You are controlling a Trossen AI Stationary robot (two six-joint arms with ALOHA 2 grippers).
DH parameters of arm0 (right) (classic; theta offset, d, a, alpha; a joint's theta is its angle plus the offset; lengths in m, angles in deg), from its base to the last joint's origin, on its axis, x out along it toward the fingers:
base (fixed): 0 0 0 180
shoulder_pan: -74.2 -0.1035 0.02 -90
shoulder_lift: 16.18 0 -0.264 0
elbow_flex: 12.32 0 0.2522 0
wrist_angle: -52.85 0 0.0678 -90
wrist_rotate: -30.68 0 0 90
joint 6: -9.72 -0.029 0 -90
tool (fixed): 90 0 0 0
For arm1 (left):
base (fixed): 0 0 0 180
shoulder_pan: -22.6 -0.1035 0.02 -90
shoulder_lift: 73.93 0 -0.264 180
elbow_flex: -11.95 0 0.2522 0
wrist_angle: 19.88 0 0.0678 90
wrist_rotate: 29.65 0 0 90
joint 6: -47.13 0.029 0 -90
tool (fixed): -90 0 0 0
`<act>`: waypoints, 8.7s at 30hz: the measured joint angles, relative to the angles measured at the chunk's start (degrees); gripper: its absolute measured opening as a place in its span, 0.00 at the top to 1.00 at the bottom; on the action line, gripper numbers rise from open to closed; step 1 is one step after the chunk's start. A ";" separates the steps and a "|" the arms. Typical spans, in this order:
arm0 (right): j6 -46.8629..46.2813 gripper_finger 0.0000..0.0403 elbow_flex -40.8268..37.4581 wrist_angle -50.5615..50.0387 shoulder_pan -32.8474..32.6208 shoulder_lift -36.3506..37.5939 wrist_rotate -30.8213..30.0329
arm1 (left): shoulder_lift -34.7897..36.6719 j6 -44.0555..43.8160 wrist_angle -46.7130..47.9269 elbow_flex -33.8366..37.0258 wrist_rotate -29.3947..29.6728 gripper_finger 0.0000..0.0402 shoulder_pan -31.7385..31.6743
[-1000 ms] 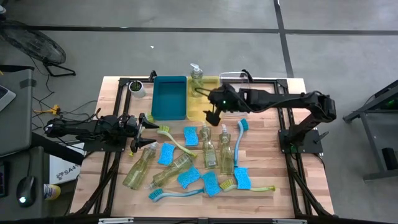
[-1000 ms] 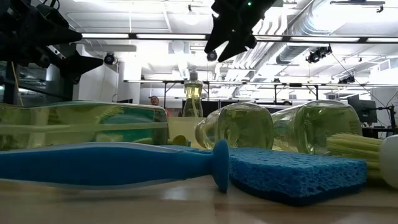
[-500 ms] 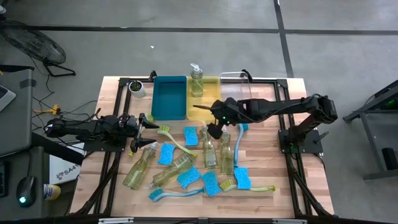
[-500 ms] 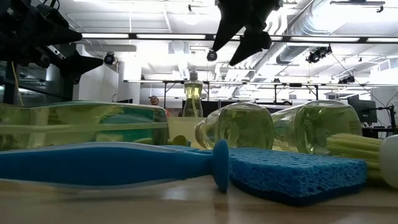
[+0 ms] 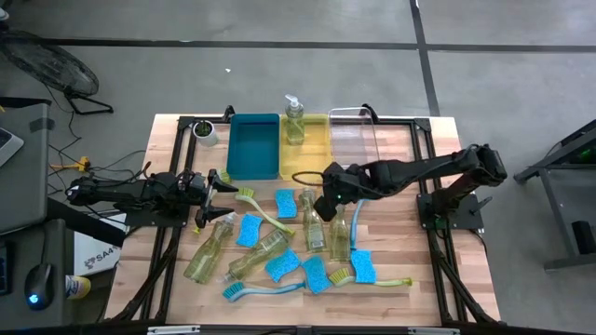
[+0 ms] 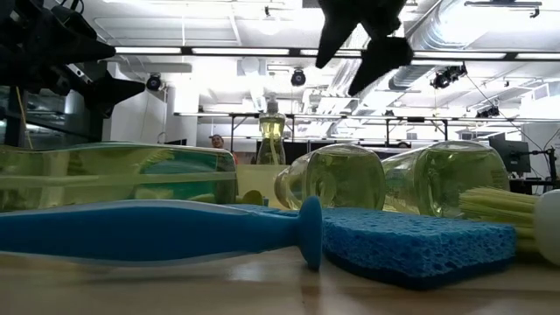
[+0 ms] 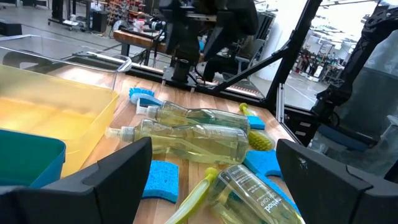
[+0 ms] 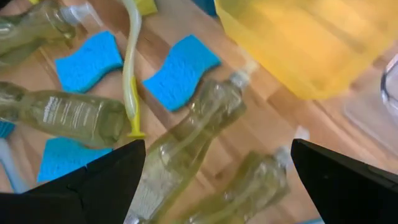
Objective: Pick & Place Kitchen Sink Supplies
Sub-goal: Put the dishwashing liquid into the yellow bin, then put the blue toilet brush into the transparent bin
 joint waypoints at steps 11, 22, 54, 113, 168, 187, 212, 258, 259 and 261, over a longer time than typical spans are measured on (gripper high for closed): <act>-19.31 0.02 -7.48 -3.75 -6.71 0.00 -1.09 | 0.02 0.00 0.00 0.00 -0.01 0.15 -0.01; -24.19 0.02 -14.74 0.97 -3.55 -0.02 -0.88 | 0.01 0.00 0.00 0.00 -0.01 0.15 0.00; -21.64 0.02 -10.10 1.68 3.72 -15.02 4.56 | 0.00 0.00 0.00 0.00 -0.01 0.15 0.01; 4.53 0.38 -10.23 18.71 -5.84 -3.36 -27.68 | 0.00 0.00 0.00 0.00 -0.01 0.15 -0.01; 50.70 0.39 -23.98 100.49 31.12 -15.15 -19.01 | 0.00 -0.01 0.00 0.00 -0.01 0.15 -0.01; 49.81 0.38 -19.45 97.15 34.35 -20.92 -15.16 | 0.00 0.00 0.00 0.00 -0.01 0.15 0.00; 50.78 0.10 -19.41 97.12 34.36 -20.79 -14.41 | 0.00 0.00 0.00 0.00 -0.01 0.15 -0.01; 62.22 0.09 -19.54 86.65 24.45 -0.63 -18.96 | 0.00 0.00 0.00 0.00 -0.01 0.15 0.00; 61.47 0.09 -19.54 85.21 23.44 0.46 -19.70 | 0.00 0.00 0.00 0.00 -0.01 0.15 0.01; 59.98 0.09 -19.54 81.46 21.30 2.47 -21.49 | 0.01 0.00 0.00 0.00 -0.01 0.15 -0.01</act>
